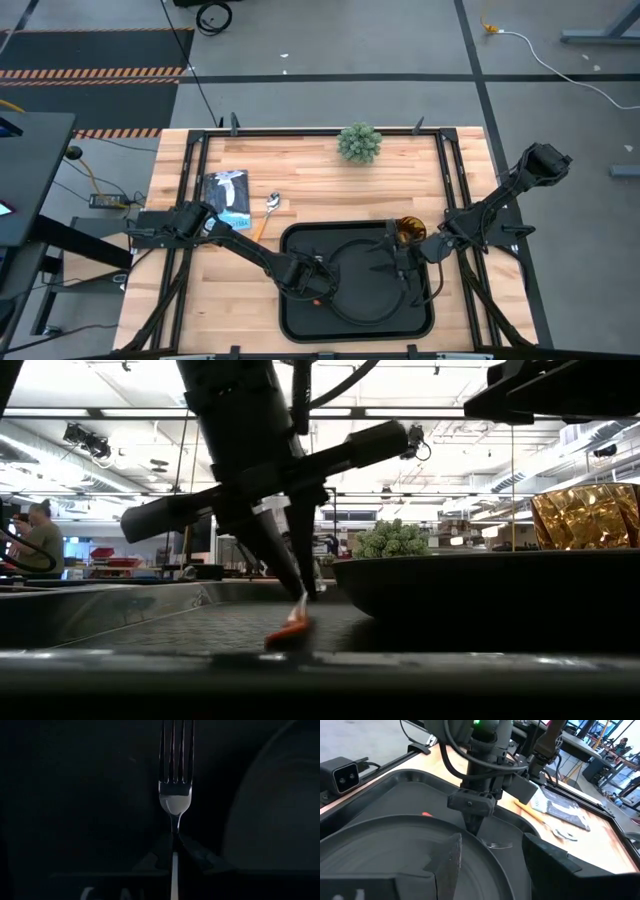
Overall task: Pick and place plate/cup/fork/spoon on tray
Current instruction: Put the orange fork to the left of the black plate on the black tray
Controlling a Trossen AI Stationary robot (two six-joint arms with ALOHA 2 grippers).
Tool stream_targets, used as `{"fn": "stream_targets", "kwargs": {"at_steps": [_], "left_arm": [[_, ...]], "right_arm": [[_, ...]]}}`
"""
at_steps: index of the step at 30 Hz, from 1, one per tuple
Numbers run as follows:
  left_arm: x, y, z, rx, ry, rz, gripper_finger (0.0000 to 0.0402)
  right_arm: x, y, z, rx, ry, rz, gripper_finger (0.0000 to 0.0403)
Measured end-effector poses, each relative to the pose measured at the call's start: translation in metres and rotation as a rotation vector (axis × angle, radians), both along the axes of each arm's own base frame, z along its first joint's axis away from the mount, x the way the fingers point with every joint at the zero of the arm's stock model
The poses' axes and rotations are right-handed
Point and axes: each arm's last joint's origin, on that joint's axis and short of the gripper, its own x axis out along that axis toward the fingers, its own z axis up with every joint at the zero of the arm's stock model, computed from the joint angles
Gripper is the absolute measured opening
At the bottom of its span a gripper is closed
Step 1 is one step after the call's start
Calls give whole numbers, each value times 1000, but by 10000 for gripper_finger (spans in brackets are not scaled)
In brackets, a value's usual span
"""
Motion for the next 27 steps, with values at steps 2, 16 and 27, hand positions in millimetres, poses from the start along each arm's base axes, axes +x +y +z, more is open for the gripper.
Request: {"fn": "stream_targets", "kwargs": {"at_steps": [2, 16, 27], "left_arm": [[-2, 1, -1, 9, 21, -5, 18], [4, 2, 0, -11, -3, -48, 18], [7, -1, -13, -29, 16, -59, 43]], "right_arm": [[0, 0, 0, 2, -2, 0, 215], [0, 0, 1, 9, -4, -1, 215], [0, 0, 0, 12, -2, 8, 215]]}}
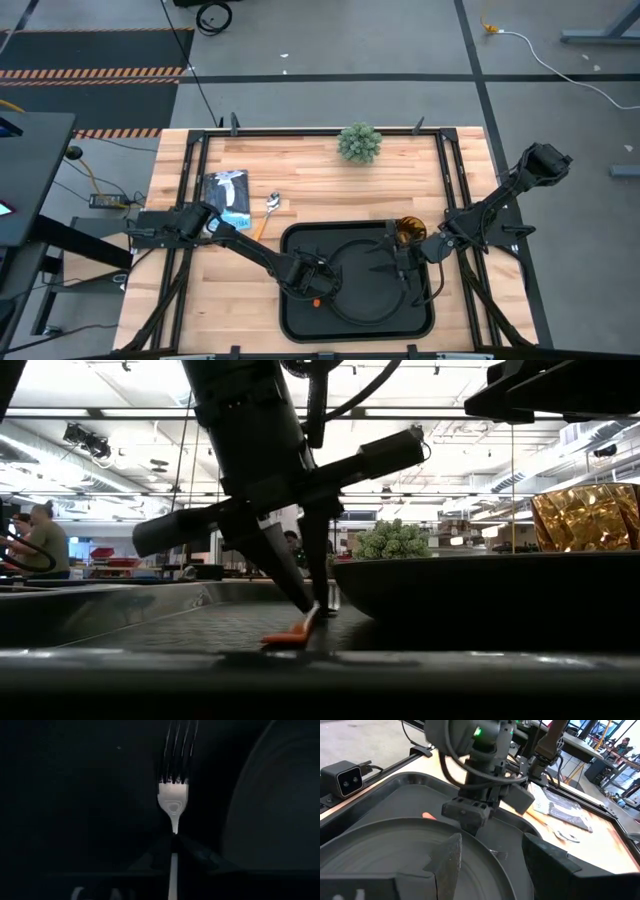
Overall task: Pick and place plate/cup/fork/spoon on tray
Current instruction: Put the orange fork to the left of the black plate on the black tray
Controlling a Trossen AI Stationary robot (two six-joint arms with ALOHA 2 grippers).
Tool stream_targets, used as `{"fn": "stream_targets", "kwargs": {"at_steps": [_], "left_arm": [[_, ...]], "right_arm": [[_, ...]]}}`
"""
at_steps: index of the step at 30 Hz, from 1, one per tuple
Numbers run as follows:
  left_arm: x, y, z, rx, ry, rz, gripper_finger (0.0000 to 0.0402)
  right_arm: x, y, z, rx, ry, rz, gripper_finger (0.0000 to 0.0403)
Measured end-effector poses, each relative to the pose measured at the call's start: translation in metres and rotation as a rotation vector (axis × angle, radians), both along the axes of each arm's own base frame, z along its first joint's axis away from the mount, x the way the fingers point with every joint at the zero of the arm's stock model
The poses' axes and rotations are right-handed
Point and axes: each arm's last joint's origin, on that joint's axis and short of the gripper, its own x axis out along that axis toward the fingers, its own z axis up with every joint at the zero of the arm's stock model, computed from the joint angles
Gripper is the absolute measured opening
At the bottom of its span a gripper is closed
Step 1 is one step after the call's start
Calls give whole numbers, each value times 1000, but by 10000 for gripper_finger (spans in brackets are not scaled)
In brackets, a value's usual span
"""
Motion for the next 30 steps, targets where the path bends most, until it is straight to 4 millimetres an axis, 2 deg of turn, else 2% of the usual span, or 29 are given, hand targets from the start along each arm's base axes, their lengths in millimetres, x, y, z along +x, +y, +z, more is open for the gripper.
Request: {"fn": "stream_targets", "kwargs": {"at_steps": [6, 11, 19, 30], "left_arm": [[2, -1, -6, -1, -6, 5, 92], [3, -1, -4, -1, -18, 9, 114], [2, -1, -4, -6, -18, 15, 119], [-5, 4, 7, 20, 25, -1, 119]], "right_arm": [[0, 0, 0, 0, 1, 0, 215], [0, 0, 0, 0, 0, 0, 215], [0, 0, 0, 5, 3, 15, 215], [0, 0, 0, 6, 2, 17, 215]]}}
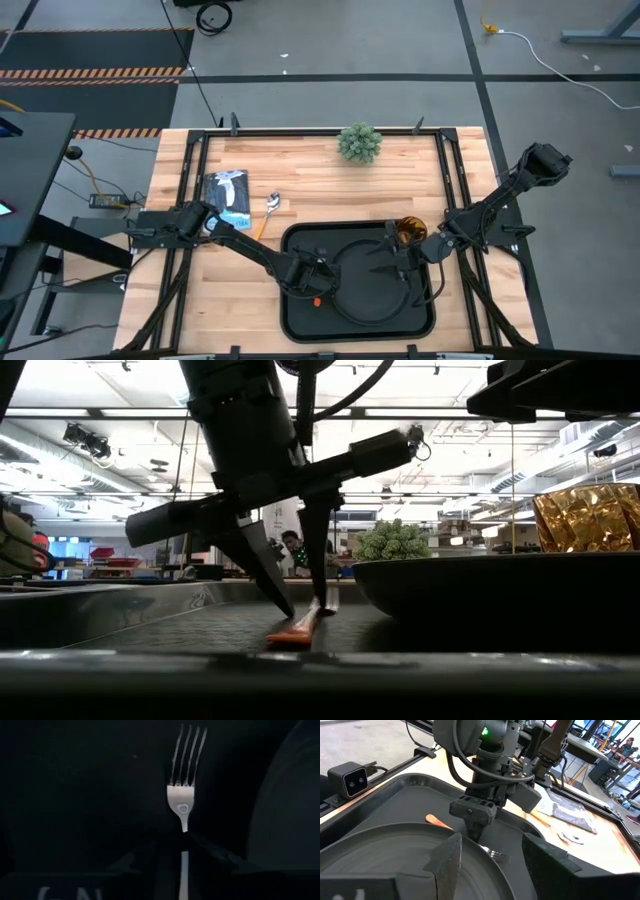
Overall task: Pick and place plate/cup/fork/spoon on tray
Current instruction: Put the orange fork to the left of the black plate on the black tray
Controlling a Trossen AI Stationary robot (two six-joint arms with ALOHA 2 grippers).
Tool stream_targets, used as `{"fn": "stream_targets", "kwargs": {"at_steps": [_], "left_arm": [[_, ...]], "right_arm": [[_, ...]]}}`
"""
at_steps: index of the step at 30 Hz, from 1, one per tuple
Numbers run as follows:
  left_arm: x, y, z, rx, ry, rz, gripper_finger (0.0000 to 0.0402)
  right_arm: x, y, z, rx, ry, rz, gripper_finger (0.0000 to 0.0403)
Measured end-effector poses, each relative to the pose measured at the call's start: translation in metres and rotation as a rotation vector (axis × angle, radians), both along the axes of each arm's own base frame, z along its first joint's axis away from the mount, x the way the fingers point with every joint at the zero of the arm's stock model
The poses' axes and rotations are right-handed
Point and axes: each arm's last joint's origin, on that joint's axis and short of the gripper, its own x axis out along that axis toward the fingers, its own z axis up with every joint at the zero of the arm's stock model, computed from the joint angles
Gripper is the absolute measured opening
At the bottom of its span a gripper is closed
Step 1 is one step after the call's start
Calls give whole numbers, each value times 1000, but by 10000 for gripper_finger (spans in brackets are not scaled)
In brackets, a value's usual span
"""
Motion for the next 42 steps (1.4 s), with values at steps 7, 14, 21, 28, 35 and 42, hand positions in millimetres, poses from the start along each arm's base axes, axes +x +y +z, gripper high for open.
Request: {"fn": "stream_targets", "kwargs": {"at_steps": [7, 14, 21, 28, 35, 42], "left_arm": [[0, 0, 0, 6, -1, -13, 119], [1, 0, 1, 6, -9, -17, 119], [1, 0, 5, 12, -21, -38, 119], [0, 1, 14, 18, -35, -43, 118], [-2, 2, 24, 28, -35, -99, 118], [-6, 5, 32, 16, -4, -117, 77]], "right_arm": [[0, 0, 0, 1, 0, 1, 215], [0, 0, 0, 1, -1, 1, 215], [0, 0, 0, 1, -1, 1, 215], [0, 0, 1, 6, -7, 3, 215], [0, 0, 1, 9, -9, 6, 215], [0, 0, 2, 11, -13, 7, 215]]}}
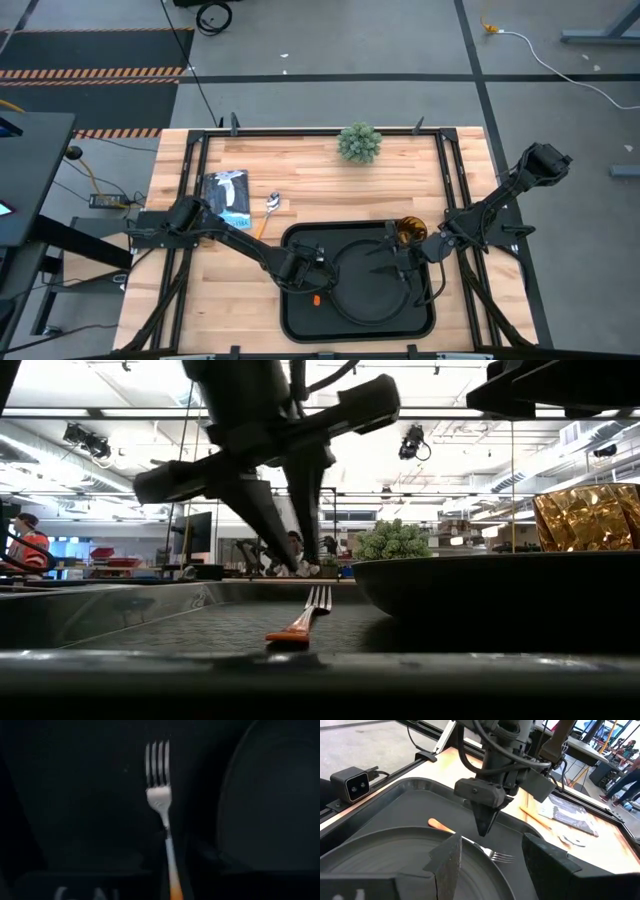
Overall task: Pick and place plate/cup/fork/spoon on tray
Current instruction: Put the orange fork to the left of the black plate on the black tray
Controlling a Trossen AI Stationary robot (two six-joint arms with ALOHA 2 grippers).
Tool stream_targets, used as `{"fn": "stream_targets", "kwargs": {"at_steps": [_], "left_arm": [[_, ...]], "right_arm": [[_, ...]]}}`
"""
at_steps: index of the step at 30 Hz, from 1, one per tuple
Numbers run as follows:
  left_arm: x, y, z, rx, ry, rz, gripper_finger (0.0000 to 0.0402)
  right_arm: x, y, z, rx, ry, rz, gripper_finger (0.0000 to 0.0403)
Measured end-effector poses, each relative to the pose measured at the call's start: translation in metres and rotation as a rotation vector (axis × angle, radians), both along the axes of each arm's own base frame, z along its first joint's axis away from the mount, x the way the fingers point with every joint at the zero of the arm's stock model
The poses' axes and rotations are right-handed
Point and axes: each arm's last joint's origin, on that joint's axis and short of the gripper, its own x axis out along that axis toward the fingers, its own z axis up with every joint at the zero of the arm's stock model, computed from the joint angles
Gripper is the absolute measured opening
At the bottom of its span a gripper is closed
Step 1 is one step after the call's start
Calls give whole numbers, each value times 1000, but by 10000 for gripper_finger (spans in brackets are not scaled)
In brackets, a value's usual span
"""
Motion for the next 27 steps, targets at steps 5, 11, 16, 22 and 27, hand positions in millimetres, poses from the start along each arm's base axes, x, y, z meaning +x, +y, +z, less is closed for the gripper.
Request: {"fn": "stream_targets", "kwargs": {"at_steps": [5, 11, 16, 22, 27], "left_arm": [[1, -2, -7, -38, 34, -21, 26], [2, -2, -10, -31, 38, -32, 6], [2, -2, -15, -28, 47, -32, 18], [7, -4, -22, -39, 34, -36, 9], [8, -5, -26, -44, 36, -38, 12]], "right_arm": [[0, 0, 0, 0, 0, 1, 215], [0, 0, 0, 3, 1, 7, 215], [0, 1, 0, 8, 4, 15, 215], [0, 1, 0, 8, 3, 15, 215], [0, 1, 0, 9, 3, 16, 215]]}}
